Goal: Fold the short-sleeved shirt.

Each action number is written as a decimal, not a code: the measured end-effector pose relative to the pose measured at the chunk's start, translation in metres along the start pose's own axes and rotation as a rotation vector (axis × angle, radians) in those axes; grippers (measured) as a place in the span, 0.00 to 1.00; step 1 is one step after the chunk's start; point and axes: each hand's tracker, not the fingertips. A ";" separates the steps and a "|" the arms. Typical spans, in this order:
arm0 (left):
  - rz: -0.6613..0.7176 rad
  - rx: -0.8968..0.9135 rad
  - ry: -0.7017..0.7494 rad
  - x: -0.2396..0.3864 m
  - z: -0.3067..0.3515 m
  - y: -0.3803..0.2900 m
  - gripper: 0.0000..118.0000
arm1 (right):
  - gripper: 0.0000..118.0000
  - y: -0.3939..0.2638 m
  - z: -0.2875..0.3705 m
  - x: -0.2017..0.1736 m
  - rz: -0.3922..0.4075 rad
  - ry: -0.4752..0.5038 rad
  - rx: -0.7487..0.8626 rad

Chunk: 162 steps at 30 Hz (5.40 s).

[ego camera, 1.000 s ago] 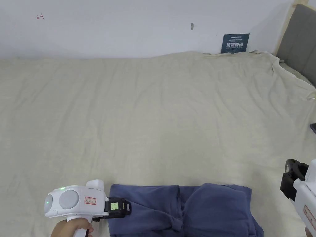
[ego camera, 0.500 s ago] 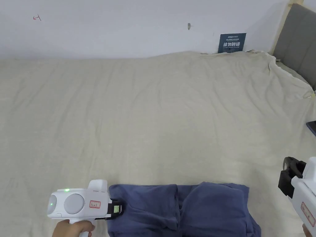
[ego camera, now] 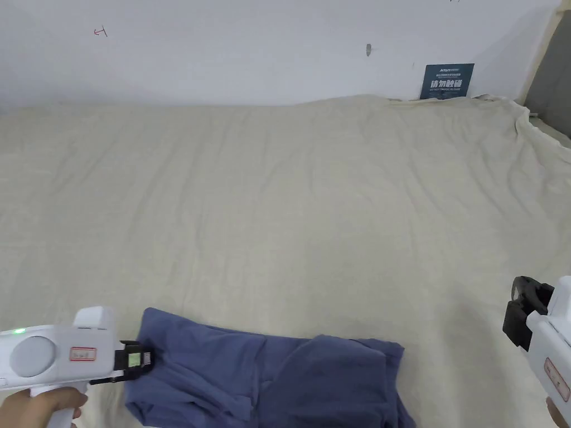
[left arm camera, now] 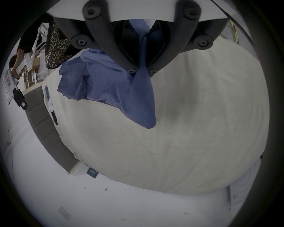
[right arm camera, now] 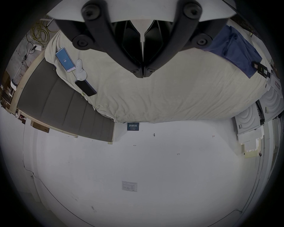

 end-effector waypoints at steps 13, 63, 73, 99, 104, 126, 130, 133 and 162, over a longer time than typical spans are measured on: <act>0.035 0.011 -0.006 0.039 0.044 0.003 0.04 | 0.00 -0.004 -0.005 -0.010 0.004 0.048 0.000; -0.354 0.272 -0.059 0.219 -0.045 -0.019 0.75 | 0.00 -0.009 0.019 0.031 -0.022 -0.015 0.010; -0.363 0.263 -0.086 0.208 -0.083 -0.055 0.00 | 0.00 -0.012 0.022 0.032 -0.026 -0.024 0.006; -0.479 0.182 -0.221 0.291 -0.142 -0.136 0.00 | 0.00 -0.019 0.027 0.050 -0.025 -0.066 -0.023; -0.494 0.238 -0.242 0.288 -0.116 -0.127 0.00 | 0.00 -0.015 0.029 0.046 -0.025 -0.060 -0.013; -0.352 0.780 -0.038 0.199 0.059 -0.003 0.00 | 0.00 0.048 0.040 -0.017 -0.011 0.058 0.197; -0.307 0.827 0.024 0.175 0.073 -0.003 0.00 | 0.00 0.053 0.035 -0.029 0.003 0.081 0.221; -0.278 0.854 0.080 0.158 0.080 -0.004 0.00 | 0.00 0.054 0.032 -0.040 0.014 0.099 0.232; -0.153 0.728 0.112 0.099 0.060 -0.038 0.00 | 0.00 -0.064 -0.041 -0.144 0.031 0.261 -0.020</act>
